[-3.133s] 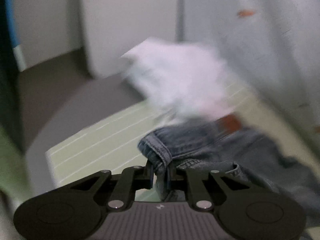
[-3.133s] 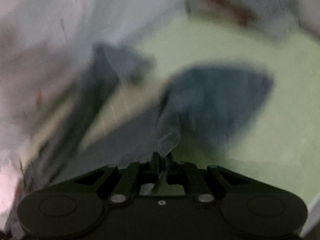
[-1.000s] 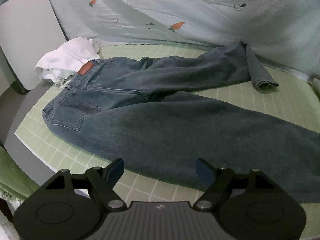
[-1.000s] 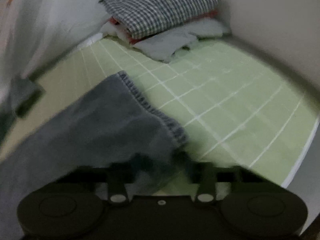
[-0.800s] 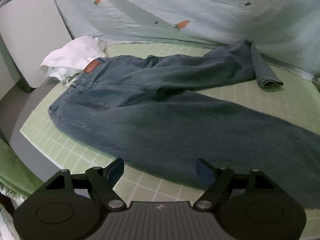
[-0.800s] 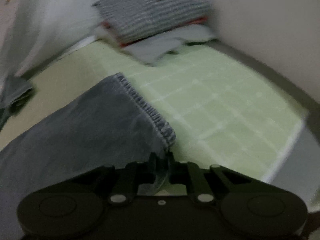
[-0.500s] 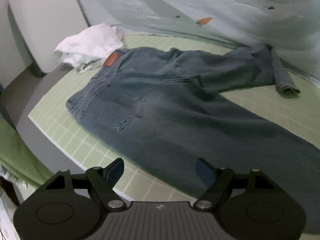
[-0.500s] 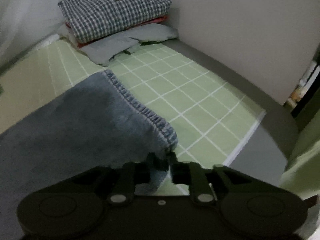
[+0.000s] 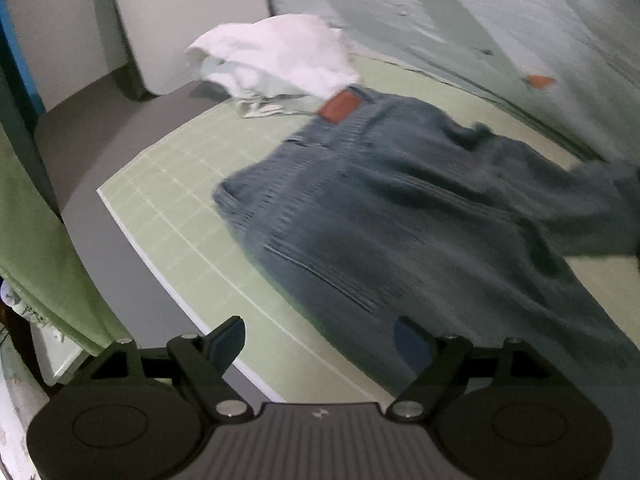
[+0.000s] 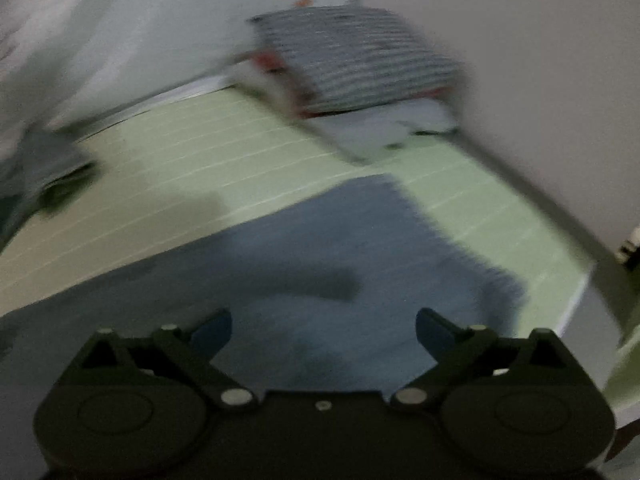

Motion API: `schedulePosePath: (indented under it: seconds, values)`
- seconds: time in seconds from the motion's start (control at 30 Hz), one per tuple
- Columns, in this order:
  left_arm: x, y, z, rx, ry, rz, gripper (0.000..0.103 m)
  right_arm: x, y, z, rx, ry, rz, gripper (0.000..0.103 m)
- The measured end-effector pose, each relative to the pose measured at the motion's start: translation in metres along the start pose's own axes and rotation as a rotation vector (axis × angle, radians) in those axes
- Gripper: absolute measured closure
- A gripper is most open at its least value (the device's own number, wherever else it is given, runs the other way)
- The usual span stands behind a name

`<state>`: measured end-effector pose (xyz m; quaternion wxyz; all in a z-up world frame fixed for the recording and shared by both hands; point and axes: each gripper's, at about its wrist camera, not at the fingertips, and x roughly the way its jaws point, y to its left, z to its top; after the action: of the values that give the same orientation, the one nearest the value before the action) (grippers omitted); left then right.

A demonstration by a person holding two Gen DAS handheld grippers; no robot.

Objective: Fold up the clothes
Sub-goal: 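Grasp the waistband with the left gripper while the right gripper grasps the leg hem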

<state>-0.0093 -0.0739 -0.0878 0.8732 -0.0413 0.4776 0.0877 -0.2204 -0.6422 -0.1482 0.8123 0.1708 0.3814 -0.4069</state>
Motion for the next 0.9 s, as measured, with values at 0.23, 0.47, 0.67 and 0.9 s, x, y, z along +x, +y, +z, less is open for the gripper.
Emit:
schedulePosePath:
  seconds: [0.23, 0.47, 0.67, 0.9]
  values:
    - [0.072, 0.053, 0.055, -0.07, 0.069, -0.039, 0.018, -0.04, 0.106, -0.04, -0.085, 0.038, 0.08, 0.003]
    - [0.145, 0.087, 0.093, -0.117, 0.13, -0.138, 0.027, -0.08, 0.176, -0.072, -0.105, 0.048, 0.06, 0.003]
    - [0.157, 0.102, 0.1, -0.146, 0.103, -0.175, 0.085, -0.094, 0.211, -0.088, -0.177, 0.064, 0.054, 0.003]
    - [0.148, 0.139, 0.098, -0.182, 0.068, -0.121, 0.086, -0.092, 0.253, -0.089, -0.248, 0.074, 0.097, 0.003]
